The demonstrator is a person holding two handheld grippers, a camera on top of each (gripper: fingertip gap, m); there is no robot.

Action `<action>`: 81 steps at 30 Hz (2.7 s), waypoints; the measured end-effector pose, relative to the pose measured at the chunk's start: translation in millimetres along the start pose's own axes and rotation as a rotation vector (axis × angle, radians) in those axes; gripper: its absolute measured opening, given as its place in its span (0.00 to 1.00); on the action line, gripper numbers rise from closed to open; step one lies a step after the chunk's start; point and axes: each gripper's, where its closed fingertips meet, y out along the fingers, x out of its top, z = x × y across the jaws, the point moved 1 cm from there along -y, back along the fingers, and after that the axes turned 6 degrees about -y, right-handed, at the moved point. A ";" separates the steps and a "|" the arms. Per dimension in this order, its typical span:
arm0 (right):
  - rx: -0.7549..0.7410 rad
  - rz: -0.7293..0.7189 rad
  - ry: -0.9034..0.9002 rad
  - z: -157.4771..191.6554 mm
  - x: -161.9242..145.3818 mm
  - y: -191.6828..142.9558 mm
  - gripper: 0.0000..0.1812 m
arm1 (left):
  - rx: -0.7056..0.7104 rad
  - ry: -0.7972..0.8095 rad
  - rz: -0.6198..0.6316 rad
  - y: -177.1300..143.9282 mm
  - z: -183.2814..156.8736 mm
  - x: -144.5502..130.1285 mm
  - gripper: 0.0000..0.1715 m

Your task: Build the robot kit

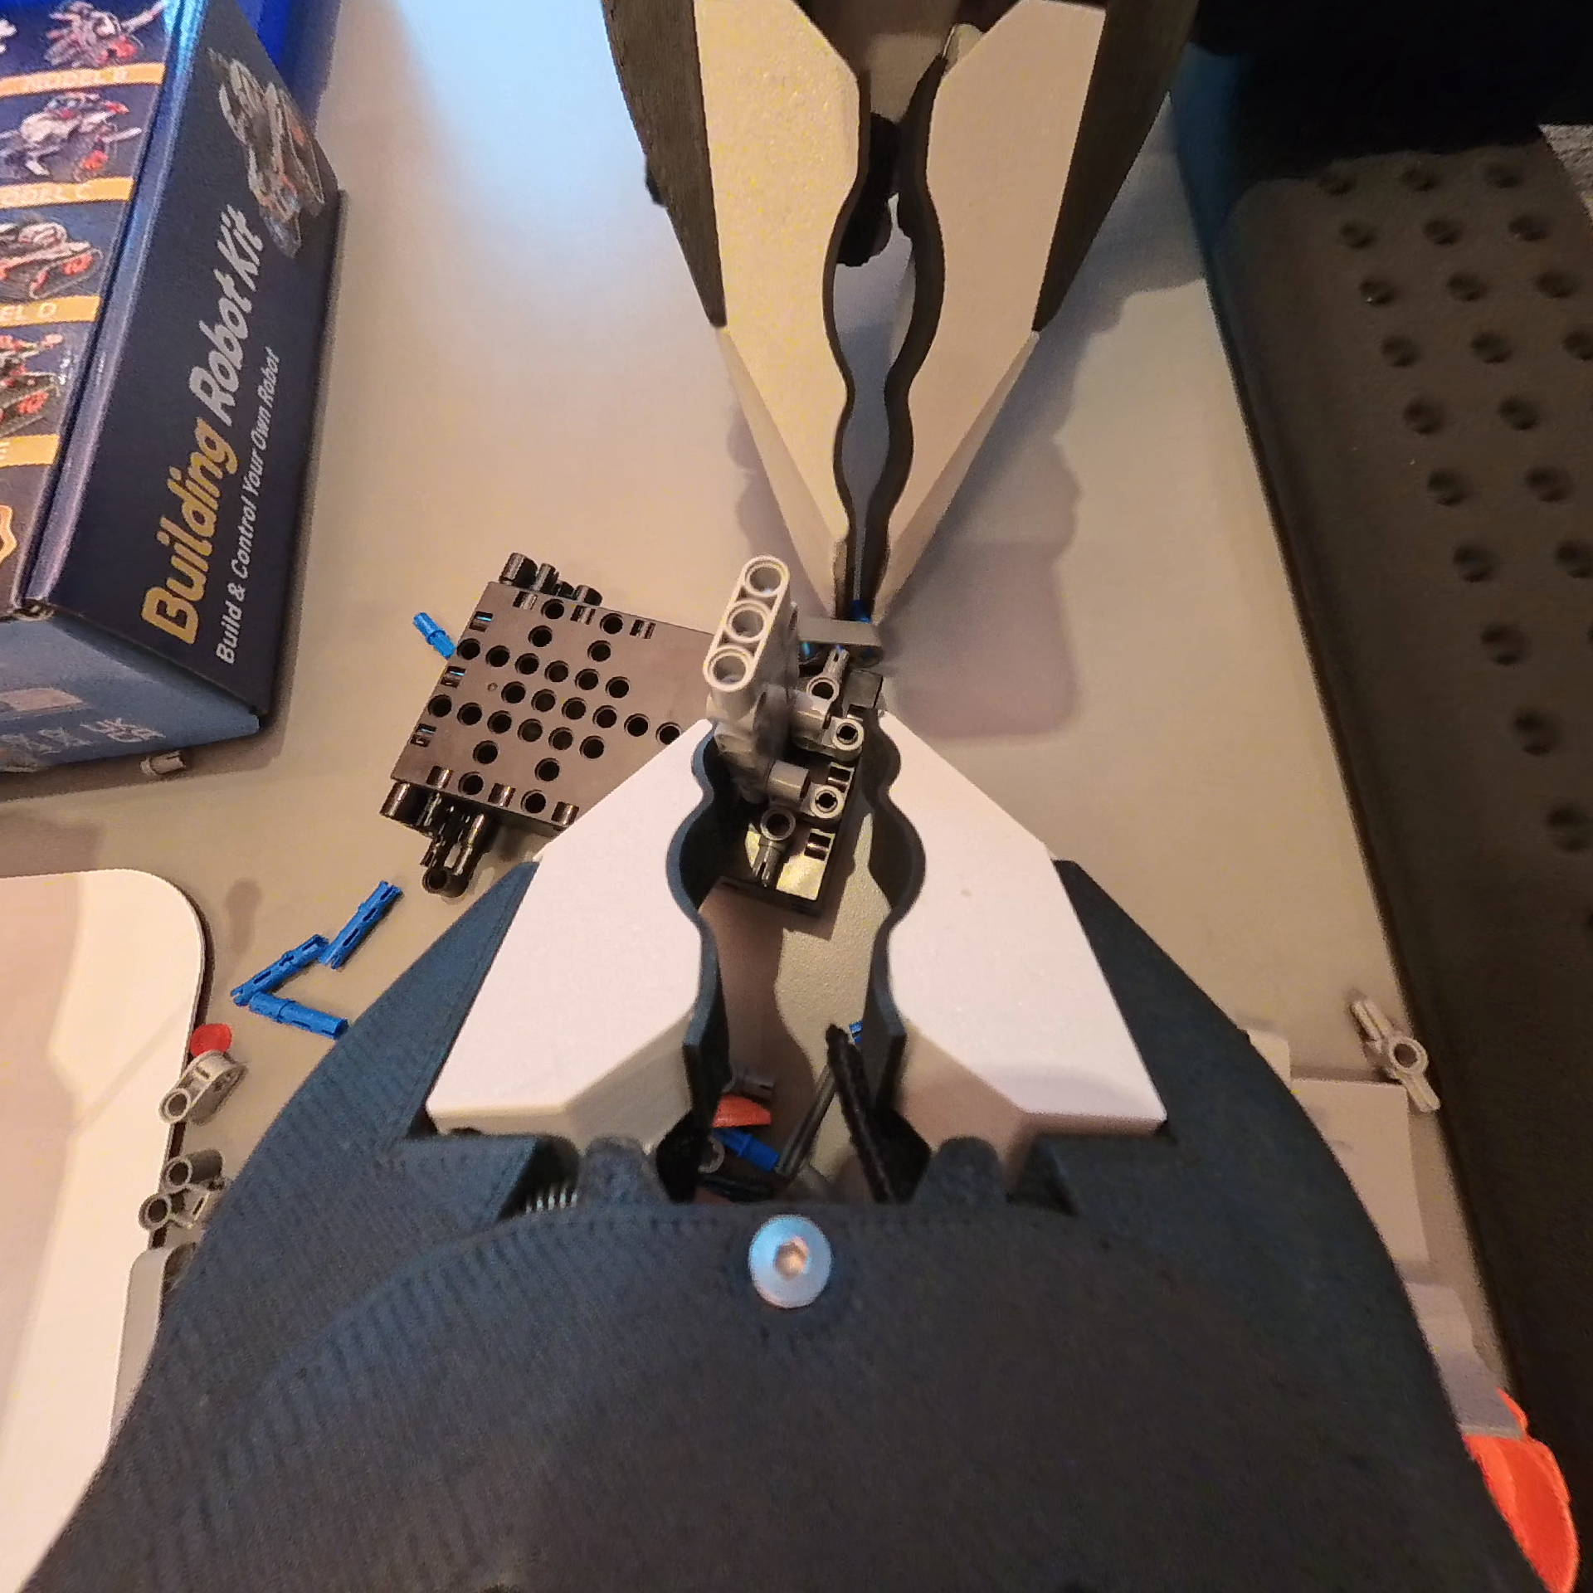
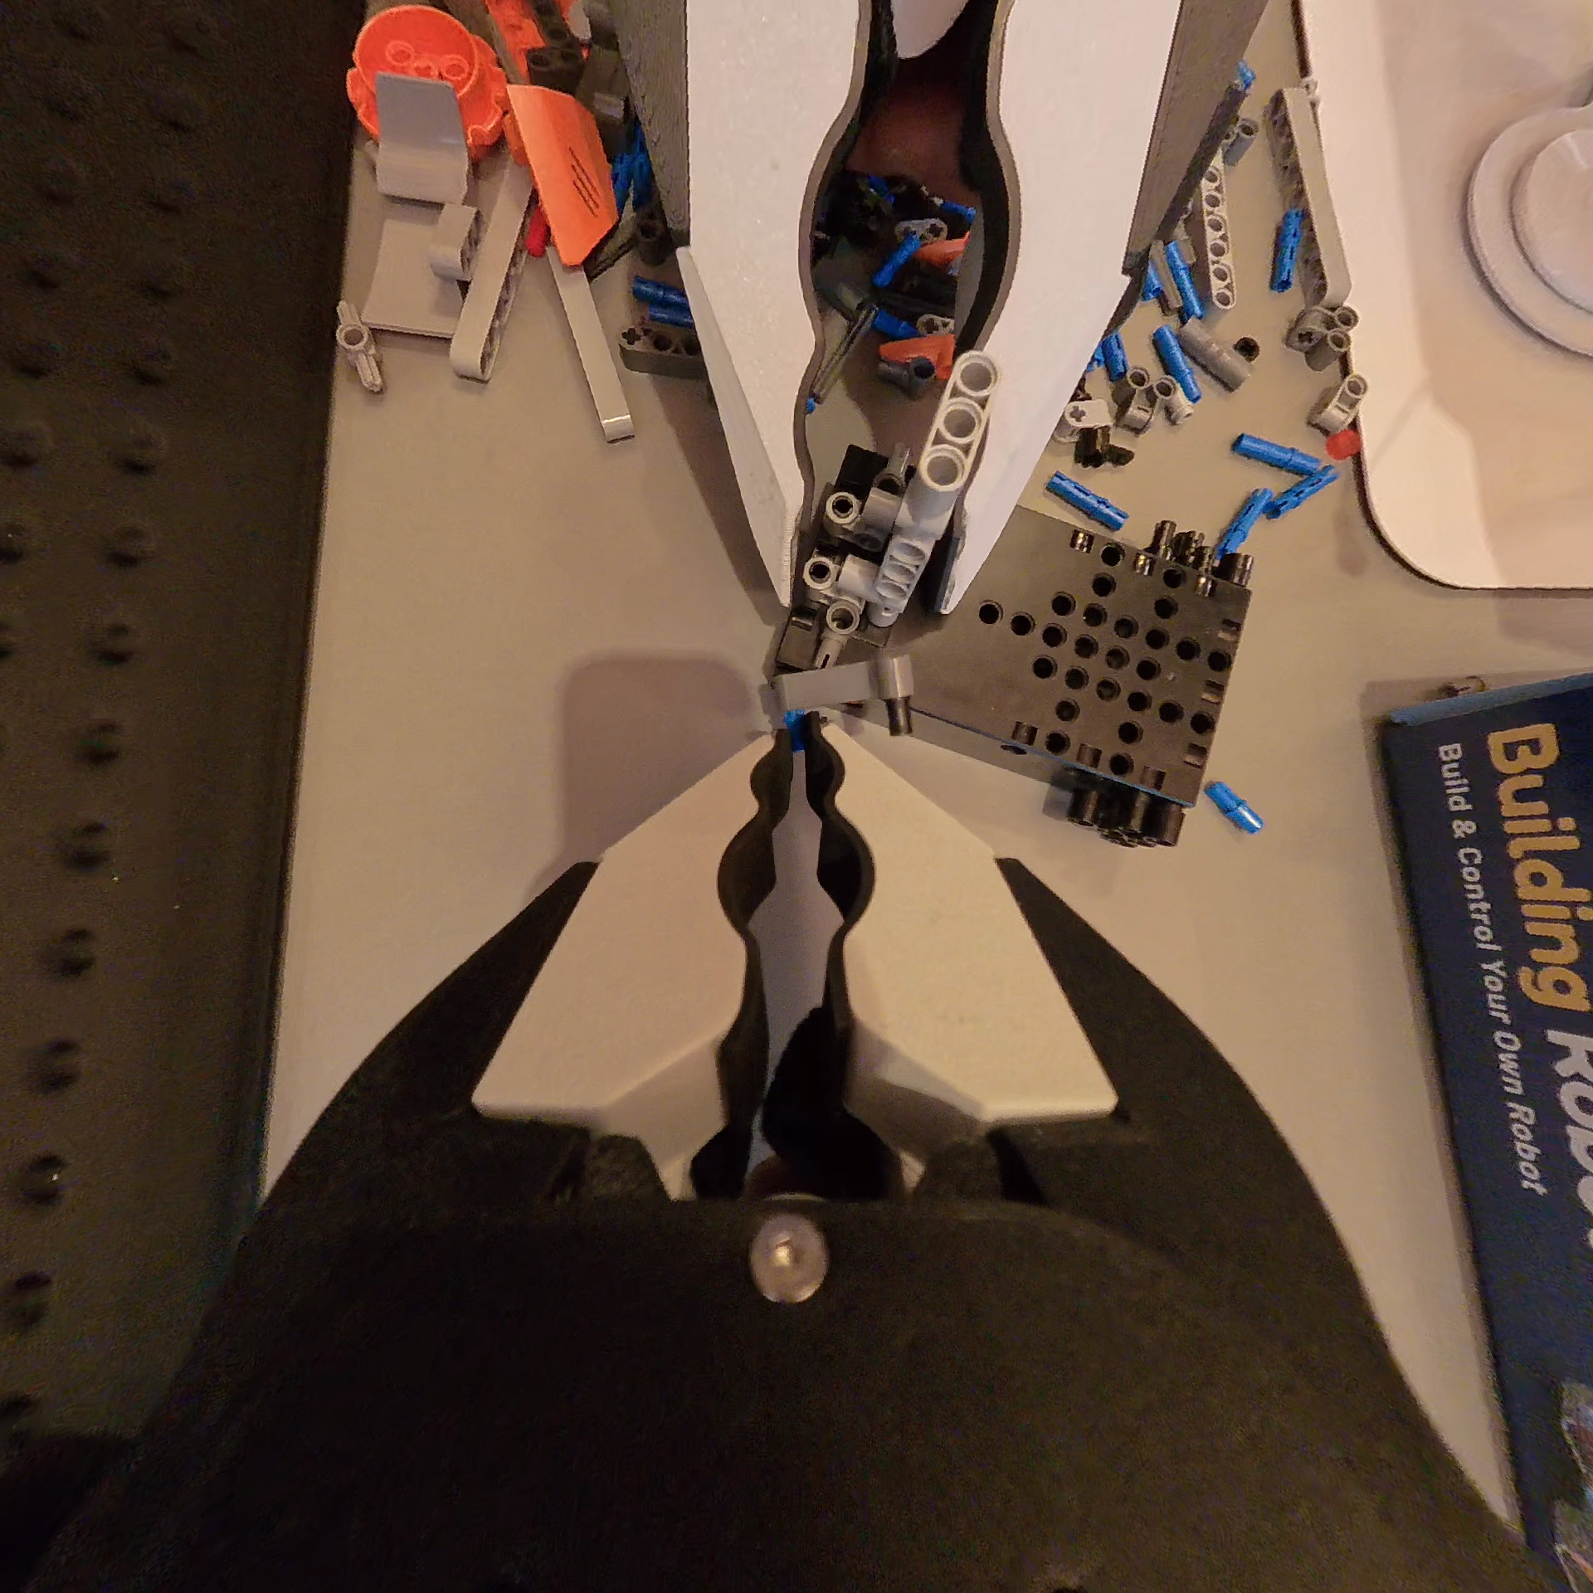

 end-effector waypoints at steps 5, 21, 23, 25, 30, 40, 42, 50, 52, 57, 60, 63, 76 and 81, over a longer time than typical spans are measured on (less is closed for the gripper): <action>0.014 0.000 0.008 2.1 0.9 0.1 0.00 | 0.000 -0.001 0.000 0.5 -0.4 0.4 0.16; -0.005 0.069 0.088 4.4 4.5 1.1 0.00 | 0.019 0.007 0.007 1.1 0.1 0.6 0.16; -0.009 0.079 0.095 4.8 4.9 1.4 0.00 | 0.022 0.006 0.007 1.2 0.1 0.7 0.16; -0.012 0.091 0.100 4.6 5.2 0.8 0.00 | 0.028 0.010 0.010 1.3 0.2 0.8 0.16; -0.028 0.140 0.100 4.1 5.7 0.9 0.00 | 0.037 0.015 0.015 1.6 0.8 1.0 0.16; 0.000 0.134 0.092 10.2 24.8 1.4 0.00 | 0.043 0.034 0.018 5.5 -2.9 3.9 0.16; 0.017 0.131 0.092 13.4 20.7 5.1 0.00 | 0.053 0.043 0.029 5.6 -2.5 4.1 0.16; 0.011 0.116 0.068 14.3 11.5 0.6 0.00 | 0.051 0.042 0.029 5.5 -2.6 3.8 0.16; 0.006 0.114 0.058 14.5 11.0 1.3 0.00 | 0.048 0.035 0.027 5.5 -2.5 3.9 0.16; -0.027 0.107 0.009 18.5 8.5 -2.6 0.00 | 0.052 0.029 0.030 2.6 0.0 3.7 0.17; -0.048 0.123 -0.055 29.6 9.1 0.2 0.00 | 0.048 0.035 0.011 -4.7 0.3 8.4 0.20; -0.012 0.156 -0.085 45.3 4.5 7.8 0.00 | 0.038 0.053 0.022 -5.6 -2.9 7.5 0.20; -0.195 -0.024 0.570 21.1 16.0 2.6 0.08 | 0.021 0.044 0.055 -3.9 -5.5 2.6 0.17; -0.269 0.026 0.597 21.3 8.9 -9.8 0.10 | 0.025 0.044 0.055 -3.7 -5.4 2.6 0.17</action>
